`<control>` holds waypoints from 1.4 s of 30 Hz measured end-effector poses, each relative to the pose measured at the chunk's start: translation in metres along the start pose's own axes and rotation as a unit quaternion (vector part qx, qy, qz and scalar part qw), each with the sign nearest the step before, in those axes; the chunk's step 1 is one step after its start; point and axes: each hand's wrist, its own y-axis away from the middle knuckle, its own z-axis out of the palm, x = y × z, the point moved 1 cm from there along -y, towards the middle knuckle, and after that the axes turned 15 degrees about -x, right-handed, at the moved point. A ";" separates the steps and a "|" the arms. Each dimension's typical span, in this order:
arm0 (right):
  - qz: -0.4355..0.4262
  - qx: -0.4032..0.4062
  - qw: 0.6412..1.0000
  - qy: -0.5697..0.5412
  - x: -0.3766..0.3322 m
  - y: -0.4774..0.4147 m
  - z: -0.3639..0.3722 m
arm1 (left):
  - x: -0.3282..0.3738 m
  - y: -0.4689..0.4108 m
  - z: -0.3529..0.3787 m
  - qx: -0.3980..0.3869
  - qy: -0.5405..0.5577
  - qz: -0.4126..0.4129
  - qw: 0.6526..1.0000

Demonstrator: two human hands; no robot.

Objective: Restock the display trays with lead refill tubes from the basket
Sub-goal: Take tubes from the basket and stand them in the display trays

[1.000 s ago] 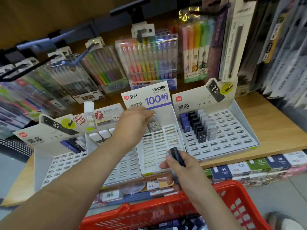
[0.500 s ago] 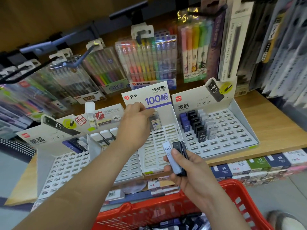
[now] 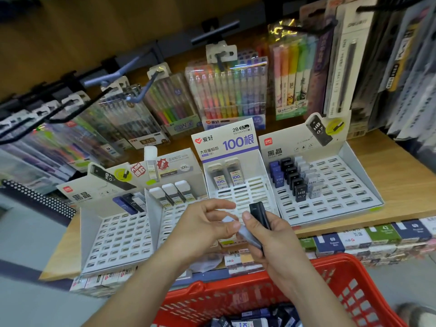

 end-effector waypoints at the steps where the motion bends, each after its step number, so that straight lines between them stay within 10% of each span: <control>1: 0.001 -0.001 1.000 0.019 0.002 0.000 0.003 | -0.002 0.003 -0.005 0.006 -0.023 -0.017 1.000; 17: 0.045 -0.053 0.998 -0.009 0.017 -0.012 0.022 | -0.009 0.020 -0.070 0.130 -0.017 0.039 0.991; 42: -0.130 0.294 0.945 0.059 -0.046 0.039 -0.133 | 0.053 -0.098 0.100 0.073 -0.294 0.158 0.940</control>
